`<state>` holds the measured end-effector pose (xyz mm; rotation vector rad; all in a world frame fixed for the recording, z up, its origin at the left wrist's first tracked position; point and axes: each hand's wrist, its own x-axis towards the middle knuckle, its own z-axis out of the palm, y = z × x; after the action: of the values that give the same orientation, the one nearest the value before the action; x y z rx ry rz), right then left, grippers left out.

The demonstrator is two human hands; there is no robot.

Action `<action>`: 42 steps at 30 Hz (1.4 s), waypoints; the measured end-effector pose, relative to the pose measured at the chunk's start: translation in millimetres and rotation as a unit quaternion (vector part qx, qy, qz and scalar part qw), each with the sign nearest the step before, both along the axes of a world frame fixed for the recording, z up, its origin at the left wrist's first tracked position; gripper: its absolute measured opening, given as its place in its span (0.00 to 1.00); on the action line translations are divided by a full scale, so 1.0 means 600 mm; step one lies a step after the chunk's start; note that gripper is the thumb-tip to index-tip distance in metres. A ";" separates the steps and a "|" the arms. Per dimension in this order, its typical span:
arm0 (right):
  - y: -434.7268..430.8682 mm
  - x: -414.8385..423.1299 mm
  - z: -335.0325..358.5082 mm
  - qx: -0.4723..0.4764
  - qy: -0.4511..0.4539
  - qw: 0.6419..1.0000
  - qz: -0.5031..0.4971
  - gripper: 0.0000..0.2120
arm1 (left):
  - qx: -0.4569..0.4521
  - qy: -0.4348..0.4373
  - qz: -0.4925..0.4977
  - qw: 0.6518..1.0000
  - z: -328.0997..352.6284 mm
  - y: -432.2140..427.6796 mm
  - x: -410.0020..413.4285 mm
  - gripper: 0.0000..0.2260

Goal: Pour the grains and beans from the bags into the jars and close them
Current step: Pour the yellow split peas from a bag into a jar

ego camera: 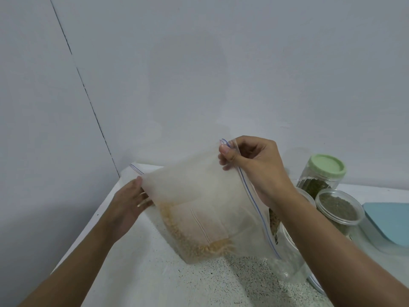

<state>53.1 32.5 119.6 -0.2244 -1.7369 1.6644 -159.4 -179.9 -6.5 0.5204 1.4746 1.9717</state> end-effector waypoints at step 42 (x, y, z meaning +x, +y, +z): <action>-0.009 0.043 0.070 -0.049 0.079 0.995 0.025 0.04 | 0.069 -0.001 0.145 0.987 0.133 0.060 0.068 0.10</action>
<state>78.7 27.0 161.8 -0.0920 -1.5575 1.7576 -118.5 -144.1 73.3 0.3781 1.4866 2.3119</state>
